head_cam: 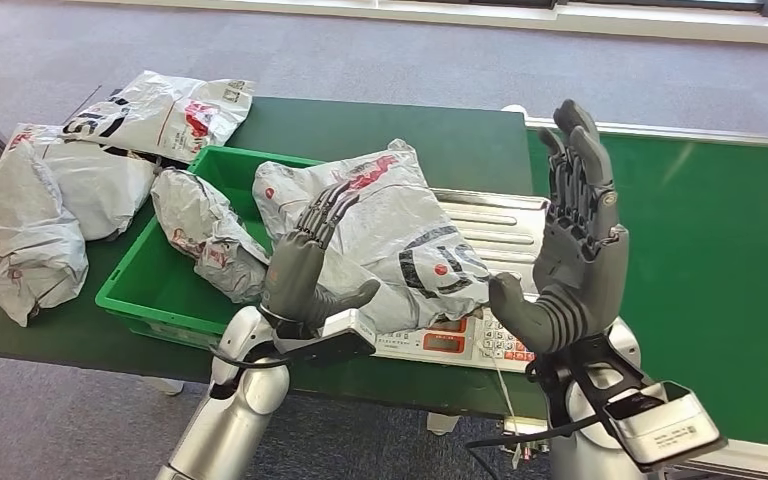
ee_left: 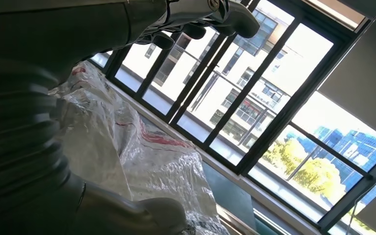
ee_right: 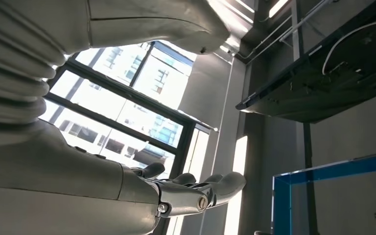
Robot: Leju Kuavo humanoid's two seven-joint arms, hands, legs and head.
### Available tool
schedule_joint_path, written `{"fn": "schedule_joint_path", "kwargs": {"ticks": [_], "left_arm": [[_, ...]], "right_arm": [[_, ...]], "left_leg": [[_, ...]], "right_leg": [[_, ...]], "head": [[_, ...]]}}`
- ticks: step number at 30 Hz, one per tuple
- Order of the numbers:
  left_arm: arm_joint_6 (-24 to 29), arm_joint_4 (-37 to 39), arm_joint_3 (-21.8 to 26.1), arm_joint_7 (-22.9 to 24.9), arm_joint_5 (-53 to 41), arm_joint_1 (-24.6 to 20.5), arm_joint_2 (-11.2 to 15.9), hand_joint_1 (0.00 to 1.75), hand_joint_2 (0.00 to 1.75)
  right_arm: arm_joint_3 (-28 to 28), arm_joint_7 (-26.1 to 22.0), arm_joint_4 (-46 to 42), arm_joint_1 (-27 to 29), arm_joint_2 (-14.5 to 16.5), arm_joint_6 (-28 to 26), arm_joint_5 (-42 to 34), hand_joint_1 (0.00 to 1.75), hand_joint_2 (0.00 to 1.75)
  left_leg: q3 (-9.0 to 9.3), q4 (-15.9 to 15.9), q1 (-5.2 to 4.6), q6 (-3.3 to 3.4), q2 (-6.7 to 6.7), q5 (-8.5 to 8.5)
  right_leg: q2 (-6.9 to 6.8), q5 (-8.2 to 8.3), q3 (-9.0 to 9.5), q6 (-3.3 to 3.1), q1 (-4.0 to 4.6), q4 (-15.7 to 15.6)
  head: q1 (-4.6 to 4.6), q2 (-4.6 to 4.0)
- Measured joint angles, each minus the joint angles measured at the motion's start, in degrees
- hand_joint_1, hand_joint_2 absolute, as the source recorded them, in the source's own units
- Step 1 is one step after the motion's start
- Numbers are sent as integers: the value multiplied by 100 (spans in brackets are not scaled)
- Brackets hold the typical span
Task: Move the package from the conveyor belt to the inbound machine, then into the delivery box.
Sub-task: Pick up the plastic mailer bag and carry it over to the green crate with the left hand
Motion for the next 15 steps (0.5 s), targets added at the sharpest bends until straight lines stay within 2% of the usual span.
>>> {"fn": "schedule_joint_path", "kwargs": {"ticks": [5,8,12,15], "left_arm": [[7,26,-3,26,-61,-14,7,0,175],[46,126,-55,251,-576,-162,66,0,175],[-8,823,-314,669,-1469,-934,270,0,175],[-342,1470,-554,628,-1555,-1554,379,0,175]], "right_arm": [[0,-25,-61,31,-21,-52,33,0,175],[0,-121,-188,80,-36,-421,198,0,175],[7,-115,-684,203,-120,-949,433,0,175],[10,-35,-990,269,-173,-1050,525,0,175]], "left_leg": [[-1,0,0,0,0,0],[-2,1,-1,2,-4,1],[-4,1,-1,2,-13,6],[0,1,0,-1,-7,9]], "right_leg": [[0,0,0,0,-1,0],[-3,0,-2,1,-1,0],[-19,1,1,0,0,0],[-12,6,3,0,-1,0]], "head": [[0,0],[0,0],[1,0],[-1,0]]}}
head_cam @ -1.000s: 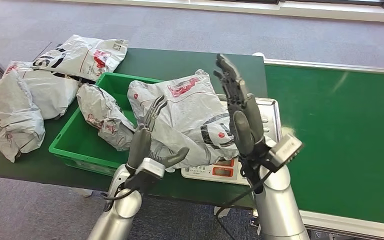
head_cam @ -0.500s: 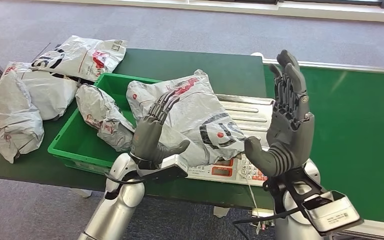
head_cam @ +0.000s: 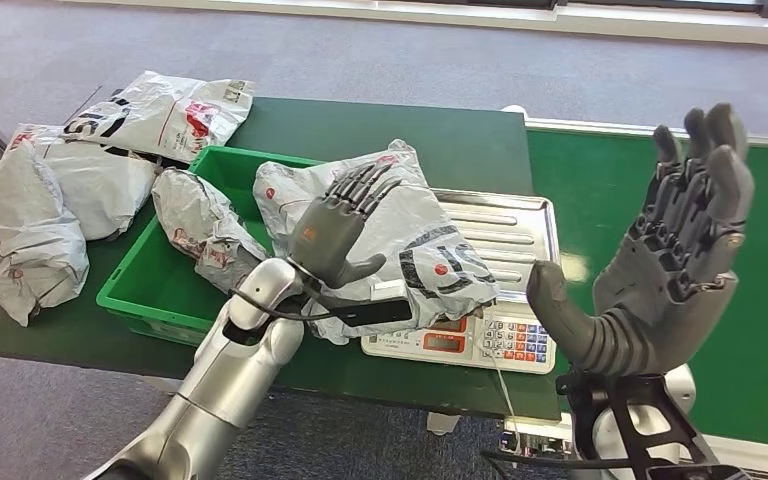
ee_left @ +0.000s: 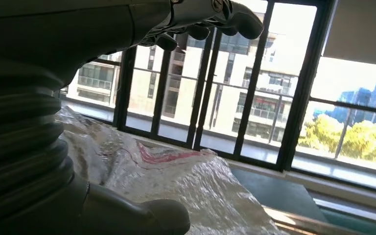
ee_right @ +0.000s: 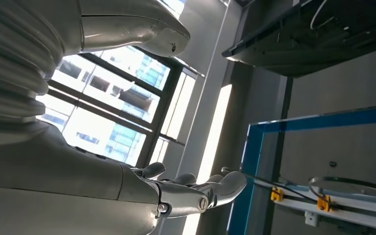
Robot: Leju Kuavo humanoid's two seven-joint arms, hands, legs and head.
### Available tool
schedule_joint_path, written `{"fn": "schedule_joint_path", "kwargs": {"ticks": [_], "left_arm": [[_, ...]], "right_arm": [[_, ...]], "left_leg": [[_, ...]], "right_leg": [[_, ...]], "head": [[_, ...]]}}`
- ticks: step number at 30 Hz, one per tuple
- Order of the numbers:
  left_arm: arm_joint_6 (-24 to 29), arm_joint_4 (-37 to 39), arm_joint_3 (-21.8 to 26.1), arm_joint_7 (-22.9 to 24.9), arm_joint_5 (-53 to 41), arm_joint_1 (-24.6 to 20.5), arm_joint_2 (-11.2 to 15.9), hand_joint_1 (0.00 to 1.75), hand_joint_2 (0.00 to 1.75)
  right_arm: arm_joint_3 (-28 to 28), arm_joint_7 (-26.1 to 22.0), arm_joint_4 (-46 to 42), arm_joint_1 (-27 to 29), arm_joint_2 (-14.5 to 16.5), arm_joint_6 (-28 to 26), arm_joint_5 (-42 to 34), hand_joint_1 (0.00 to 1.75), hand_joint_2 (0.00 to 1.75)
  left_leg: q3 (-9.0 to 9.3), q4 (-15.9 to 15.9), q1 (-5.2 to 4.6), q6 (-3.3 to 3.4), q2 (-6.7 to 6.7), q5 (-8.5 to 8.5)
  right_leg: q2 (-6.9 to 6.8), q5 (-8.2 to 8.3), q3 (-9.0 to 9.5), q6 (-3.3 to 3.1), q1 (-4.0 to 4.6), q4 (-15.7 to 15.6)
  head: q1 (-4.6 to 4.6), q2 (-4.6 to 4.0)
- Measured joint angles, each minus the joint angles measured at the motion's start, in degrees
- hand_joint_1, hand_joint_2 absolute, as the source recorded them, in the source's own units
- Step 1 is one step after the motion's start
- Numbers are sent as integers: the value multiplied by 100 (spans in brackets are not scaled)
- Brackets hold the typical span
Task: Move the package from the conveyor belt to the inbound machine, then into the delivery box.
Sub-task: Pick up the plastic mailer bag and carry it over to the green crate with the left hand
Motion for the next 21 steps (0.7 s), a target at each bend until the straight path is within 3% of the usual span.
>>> {"fn": "schedule_joint_path", "kwargs": {"ticks": [7,12,21], "left_arm": [[-1411,1654,-735,-641,375,-1069,101,0,175],[-1504,2350,-1087,-782,531,-1406,146,0,175],[-1771,2751,-1482,-793,855,-1623,268,0,175]], "right_arm": [[-2,47,-129,10,-92,-200,-34,0,175],[-2,31,-110,4,-159,-287,-78,0,175],[0,43,-71,-25,-252,-444,-199,0,175]], "left_leg": [[0,0,0,-1,2,3],[-2,0,0,-2,1,3],[-3,-1,1,-2,1,2]], "right_leg": [[6,5,1,0,0,0],[7,4,0,-1,0,1],[7,3,0,-1,0,1]], "head": [[1,0],[0,0],[1,0]]}}
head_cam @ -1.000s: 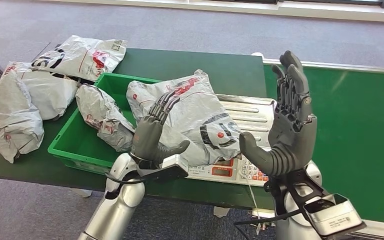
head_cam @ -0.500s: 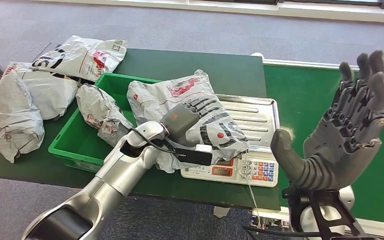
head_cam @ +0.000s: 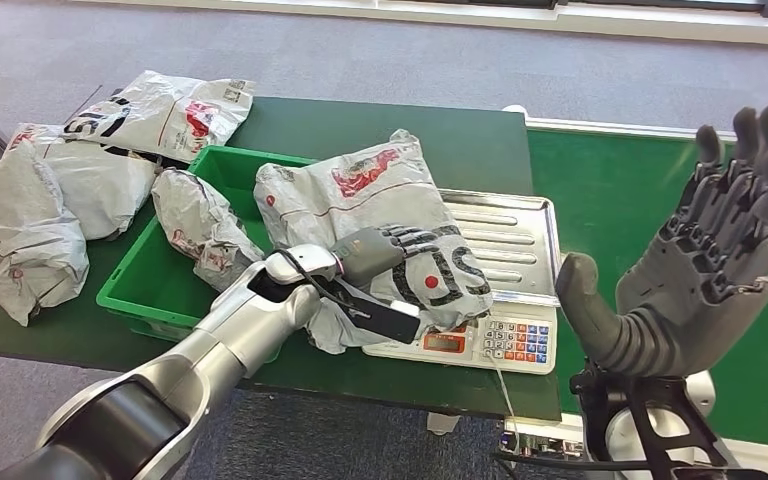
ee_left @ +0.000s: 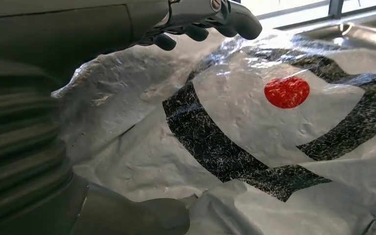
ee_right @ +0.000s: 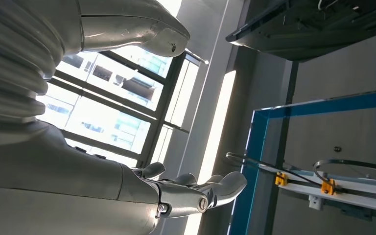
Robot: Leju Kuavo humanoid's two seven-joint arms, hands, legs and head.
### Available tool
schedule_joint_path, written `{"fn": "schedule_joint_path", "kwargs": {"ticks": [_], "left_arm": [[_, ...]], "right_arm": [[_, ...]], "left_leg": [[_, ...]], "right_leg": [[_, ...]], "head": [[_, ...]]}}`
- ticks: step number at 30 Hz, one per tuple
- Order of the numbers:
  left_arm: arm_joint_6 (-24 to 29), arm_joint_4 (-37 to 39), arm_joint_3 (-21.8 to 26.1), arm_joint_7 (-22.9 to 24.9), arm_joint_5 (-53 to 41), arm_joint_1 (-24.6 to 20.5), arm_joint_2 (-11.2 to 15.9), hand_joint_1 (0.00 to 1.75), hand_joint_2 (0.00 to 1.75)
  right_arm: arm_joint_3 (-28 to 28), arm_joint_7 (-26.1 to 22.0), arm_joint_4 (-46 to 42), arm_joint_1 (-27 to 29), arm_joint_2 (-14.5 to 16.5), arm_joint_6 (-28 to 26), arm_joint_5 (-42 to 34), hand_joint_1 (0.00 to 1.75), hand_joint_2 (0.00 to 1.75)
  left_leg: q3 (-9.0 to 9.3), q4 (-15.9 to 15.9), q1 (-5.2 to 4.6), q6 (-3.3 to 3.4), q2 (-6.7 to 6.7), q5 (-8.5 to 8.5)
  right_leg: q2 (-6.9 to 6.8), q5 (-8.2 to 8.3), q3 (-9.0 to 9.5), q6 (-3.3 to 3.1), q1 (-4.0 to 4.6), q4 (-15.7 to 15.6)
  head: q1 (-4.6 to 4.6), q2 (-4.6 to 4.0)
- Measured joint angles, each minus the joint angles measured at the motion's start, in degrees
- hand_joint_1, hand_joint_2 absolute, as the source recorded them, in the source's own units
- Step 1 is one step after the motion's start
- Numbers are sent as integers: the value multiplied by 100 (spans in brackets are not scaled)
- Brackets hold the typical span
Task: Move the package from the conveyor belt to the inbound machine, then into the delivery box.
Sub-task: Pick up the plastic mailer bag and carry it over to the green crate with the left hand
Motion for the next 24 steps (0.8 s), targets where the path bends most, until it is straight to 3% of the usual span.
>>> {"fn": "schedule_joint_path", "kwargs": {"ticks": [1,4,5,8,24], "left_arm": [[-57,30,-35,-10,34,-16,14,7,175],[-306,121,-162,-108,197,-76,68,88,175],[-381,147,-207,-156,257,-94,92,125,175],[-503,197,-315,-254,393,-126,163,175,175],[-414,178,-555,-173,814,-163,360,175,175]], "right_arm": [[1,0,8,-4,-9,-13,-14,0,175],[5,0,33,-25,-33,-39,-69,0,175],[7,0,45,-34,-39,-42,-85,0,175],[14,0,83,-59,-60,-52,-114,0,175],[45,-11,197,-97,-131,-80,-220,0,175]], "left_leg": [[0,0,0,0,0,0],[1,0,0,0,-1,1],[1,0,0,0,-1,1],[1,0,0,0,-1,1],[3,0,0,-1,-1,1]], "right_leg": [[0,0,0,0,0,0],[-1,0,2,0,0,0],[-1,1,2,0,0,0],[-1,0,2,0,0,0],[-1,0,4,0,0,1]], "head": [[1,0],[1,0],[1,0],[0,0],[0,0]]}}
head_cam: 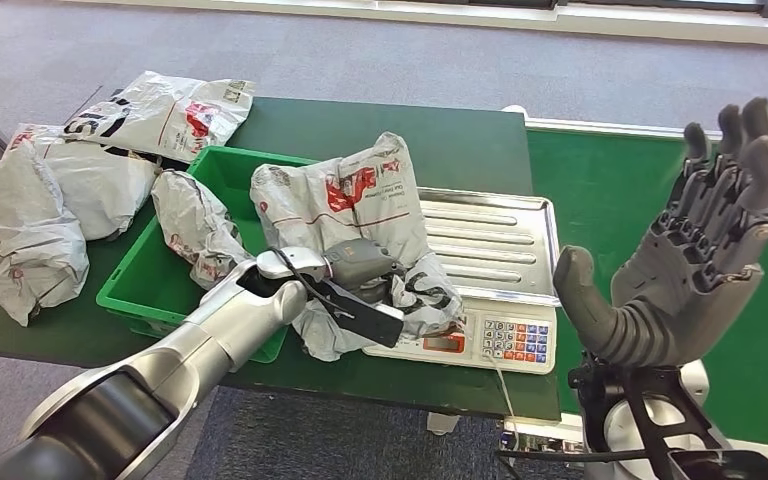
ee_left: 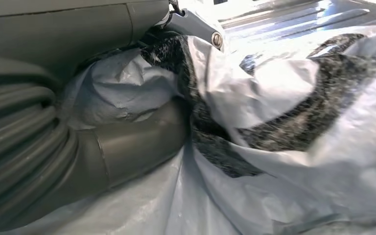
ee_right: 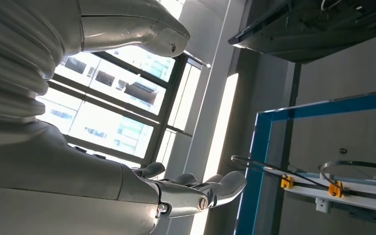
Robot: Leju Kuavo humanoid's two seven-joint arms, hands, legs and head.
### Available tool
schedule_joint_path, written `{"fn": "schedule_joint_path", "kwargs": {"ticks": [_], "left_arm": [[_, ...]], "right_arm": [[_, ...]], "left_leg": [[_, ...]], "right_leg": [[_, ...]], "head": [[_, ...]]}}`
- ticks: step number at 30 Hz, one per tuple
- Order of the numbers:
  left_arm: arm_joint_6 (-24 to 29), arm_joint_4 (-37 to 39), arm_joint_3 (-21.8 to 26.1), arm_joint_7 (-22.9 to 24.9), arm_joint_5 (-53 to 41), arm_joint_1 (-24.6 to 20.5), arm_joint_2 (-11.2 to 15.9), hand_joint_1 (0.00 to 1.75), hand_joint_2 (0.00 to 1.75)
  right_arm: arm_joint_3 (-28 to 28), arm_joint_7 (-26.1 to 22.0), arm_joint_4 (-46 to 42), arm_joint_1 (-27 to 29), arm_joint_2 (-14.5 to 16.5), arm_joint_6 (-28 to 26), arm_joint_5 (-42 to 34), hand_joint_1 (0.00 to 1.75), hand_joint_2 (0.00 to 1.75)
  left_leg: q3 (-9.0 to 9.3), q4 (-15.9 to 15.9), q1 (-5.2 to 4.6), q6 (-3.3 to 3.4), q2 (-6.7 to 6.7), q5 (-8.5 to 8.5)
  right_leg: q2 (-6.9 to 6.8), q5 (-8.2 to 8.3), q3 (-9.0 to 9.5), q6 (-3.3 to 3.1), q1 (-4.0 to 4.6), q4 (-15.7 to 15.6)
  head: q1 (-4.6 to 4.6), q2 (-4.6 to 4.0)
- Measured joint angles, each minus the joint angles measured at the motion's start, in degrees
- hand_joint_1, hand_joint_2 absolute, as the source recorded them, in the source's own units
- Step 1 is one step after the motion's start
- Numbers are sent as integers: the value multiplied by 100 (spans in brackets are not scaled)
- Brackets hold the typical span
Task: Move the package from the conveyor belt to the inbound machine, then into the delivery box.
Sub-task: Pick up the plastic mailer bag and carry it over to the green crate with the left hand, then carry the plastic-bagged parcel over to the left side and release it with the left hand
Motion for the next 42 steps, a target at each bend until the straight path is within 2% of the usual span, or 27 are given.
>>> {"fn": "schedule_joint_path", "kwargs": {"ticks": [3,5,7,9,11,15,19,24,26,28,30,31,34,35,42], "left_arm": [[577,-144,10,330,-15,45,38,175,175],[1461,-443,100,995,-313,91,78,175,175],[2246,-922,322,1854,-930,125,124,175,175],[2484,-1461,666,2482,-1683,162,171,175,175],[2488,-1911,1055,2765,-2274,228,200,175,175],[2482,-2437,1683,2745,-2621,379,212,175,175],[2523,-2661,1980,2776,-2743,472,210,175,175],[2528,-2719,2251,3075,-3165,483,211,175,175],[2377,-2720,2333,3555,-3356,483,258,175,175],[1975,-2690,2338,4302,-3440,485,382,175,175],[1552,-2520,2328,4740,-3446,493,525,175,175],[1444,-2379,2332,4788,-3447,498,578,162,175],[1459,-1896,2341,4743,-3447,504,649,31,175],[1488,-1758,2341,4744,-3447,504,655,0,175],[1636,-1171,2341,4908,-3450,496,651,0,175]], "right_arm": [[-1,1,-1,16,-9,-17,17,0,175],[-1,-2,-23,77,-30,-59,75,0,175],[-3,2,-84,181,-49,-81,144,0,175],[-5,17,-160,274,-55,-63,200,0,175],[-7,44,-218,323,-55,-43,255,0,175],[-7,87,-280,342,-55,-37,308,0,175],[-7,96,-293,346,-55,-31,311,0,175],[-16,145,-342,347,-52,87,363,0,175],[-35,182,-366,346,-48,159,392,0,175],[-52,211,-382,344,-34,239,428,0,175],[-66,220,-387,343,-5,310,474,0,175],[-78,219,-387,344,11,331,493,0,175],[-118,213,-387,346,55,352,533,0,175],[-128,209,-387,349,64,354,542,0,175],[-161,179,-404,452,107,348,568,0,175]], "left_leg": [[0,0,0,-1,0,1],[-2,0,1,-1,0,3],[-5,0,1,-1,-1,3],[-6,0,0,-1,-1,2],[-5,0,0,-1,1,0],[-5,0,1,-1,0,0],[-5,0,0,0,0,2],[-5,0,0,2,0,4],[-5,0,0,2,0,4],[-2,-1,1,0,5,3],[1,-1,2,-2,11,2],[2,-1,3,-3,9,3],[-4,-2,8,-4,-5,8],[-6,-2,8,-3,-8,9],[-5,-1,6,-1,-3,7]], "right_leg": [[0,0,-1,0,0,0],[0,0,-3,0,1,0],[-1,0,-5,0,1,1],[-1,0,-5,-1,0,1],[0,-1,-6,0,0,1],[1,-2,-6,0,0,1],[1,0,-5,0,0,1],[0,1,-4,0,0,1],[0,1,-3,0,0,1],[5,0,-4,0,1,1],[10,0,-6,-1,1,1],[10,0,-7,-1,2,1],[-8,-1,-4,-3,8,1],[-12,-1,-4,-3,8,1],[-10,0,-5,-2,-1,0]], "head": [[0,0],[0,0],[0,0],[-1,0],[-2,0],[0,0],[0,0],[-1,0],[0,0],[0,0],[-1,0],[-2,0],[-1,0],[0,0],[0,0]]}}
